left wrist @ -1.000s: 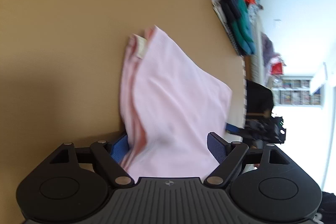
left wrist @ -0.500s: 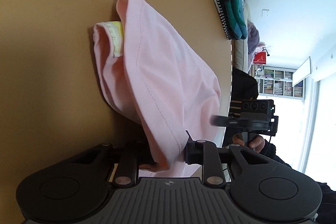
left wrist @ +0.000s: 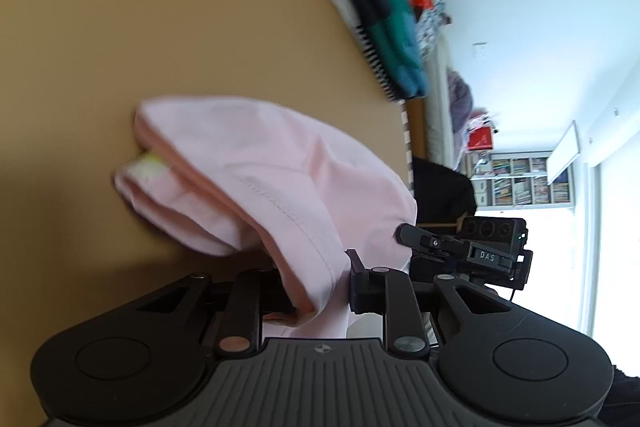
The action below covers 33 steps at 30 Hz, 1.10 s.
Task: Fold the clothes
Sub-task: 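Grasp the folded pink bundle with both tools and lift it off the table, then carry the pink bundle with both tools and lower it onto the clothes stack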
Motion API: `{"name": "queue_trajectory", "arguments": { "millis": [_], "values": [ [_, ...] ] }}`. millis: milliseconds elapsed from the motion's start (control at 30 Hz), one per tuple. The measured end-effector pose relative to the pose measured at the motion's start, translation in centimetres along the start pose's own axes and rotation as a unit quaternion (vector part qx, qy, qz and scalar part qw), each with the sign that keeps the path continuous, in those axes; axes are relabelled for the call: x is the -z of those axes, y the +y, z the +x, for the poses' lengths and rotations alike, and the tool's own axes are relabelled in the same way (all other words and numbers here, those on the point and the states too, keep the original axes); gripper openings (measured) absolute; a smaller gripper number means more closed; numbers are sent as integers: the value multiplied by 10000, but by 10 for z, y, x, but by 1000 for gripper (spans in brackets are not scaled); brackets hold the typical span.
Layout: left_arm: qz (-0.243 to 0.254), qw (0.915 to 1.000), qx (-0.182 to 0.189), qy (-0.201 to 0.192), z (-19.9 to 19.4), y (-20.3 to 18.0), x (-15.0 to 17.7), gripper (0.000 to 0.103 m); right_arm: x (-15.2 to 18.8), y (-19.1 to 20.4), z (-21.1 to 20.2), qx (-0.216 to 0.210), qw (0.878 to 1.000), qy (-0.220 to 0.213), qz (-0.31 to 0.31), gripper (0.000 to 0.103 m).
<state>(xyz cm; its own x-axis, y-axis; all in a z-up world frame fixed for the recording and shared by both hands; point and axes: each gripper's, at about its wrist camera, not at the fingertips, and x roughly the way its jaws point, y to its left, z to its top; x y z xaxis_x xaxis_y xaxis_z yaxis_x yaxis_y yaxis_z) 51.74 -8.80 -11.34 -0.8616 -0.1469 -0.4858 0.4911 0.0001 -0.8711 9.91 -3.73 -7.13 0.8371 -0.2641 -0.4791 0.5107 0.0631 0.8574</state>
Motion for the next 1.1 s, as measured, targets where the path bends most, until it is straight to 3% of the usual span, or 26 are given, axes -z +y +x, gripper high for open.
{"name": "queue_trajectory", "arguments": {
  "millis": [167,367,467,567,600,633,667,700,733,767,800,833,867,933,967,1100],
  "values": [
    [341,9982,312,-378,0,-61,-24,22,-42,27,-47,-104,9986,-372,-355,15],
    [1255,9881,512,-724,16,-187,-97,22,-143,71,-128,-78,9920,-929,-856,15],
    [1681,9813,417,-838,39,-248,-141,22,-203,83,-166,-18,9875,-1201,-1020,15],
    [1900,9776,89,-897,82,-289,-194,24,-267,69,-178,279,9848,-1453,-913,15],
    [1908,9766,-213,-972,95,-289,-213,31,-287,56,-175,529,9833,-1550,-790,17],
    [1875,9734,-703,-1117,111,-284,-231,35,-302,36,-164,998,9793,-1632,-656,28],
    [1754,9667,-1364,-1271,127,-276,-247,54,-318,15,-154,1464,9729,-1710,-520,43],
    [1474,9523,-2275,-1400,143,-263,-259,56,-330,-8,-142,2002,9641,-1703,-388,68],
    [1258,9365,-2958,-1400,156,-252,-265,53,-334,-32,-131,2605,9535,-1492,-278,60],
    [1235,9266,-3282,-1361,163,-244,-265,44,-335,-53,-126,2817,9502,-1318,-197,49],
    [1346,9210,-3370,-1414,163,-241,-261,40,-330,-72,-128,2636,9555,-1320,-134,40],
    [1457,9153,-3457,-1467,163,-237,-256,40,-325,-84,-135,2360,9604,-1475,-136,42],
    [1540,9142,-3417,-1541,161,-234,-250,40,-321,-93,-143,2169,9617,-1661,-209,46],
    [1484,9281,-2903,-1800,153,-231,-232,42,-318,-107,-153,2065,9576,-1966,-406,66],
    [1454,9311,-2746,-1912,154,-232,-224,46,-321,-115,-153,2083,9557,-2041,-389,69],
    [1217,9422,-2370,-2032,189,-229,-210,56,-324,-147,-143,1482,9658,-2028,647,64]
  ]
}}
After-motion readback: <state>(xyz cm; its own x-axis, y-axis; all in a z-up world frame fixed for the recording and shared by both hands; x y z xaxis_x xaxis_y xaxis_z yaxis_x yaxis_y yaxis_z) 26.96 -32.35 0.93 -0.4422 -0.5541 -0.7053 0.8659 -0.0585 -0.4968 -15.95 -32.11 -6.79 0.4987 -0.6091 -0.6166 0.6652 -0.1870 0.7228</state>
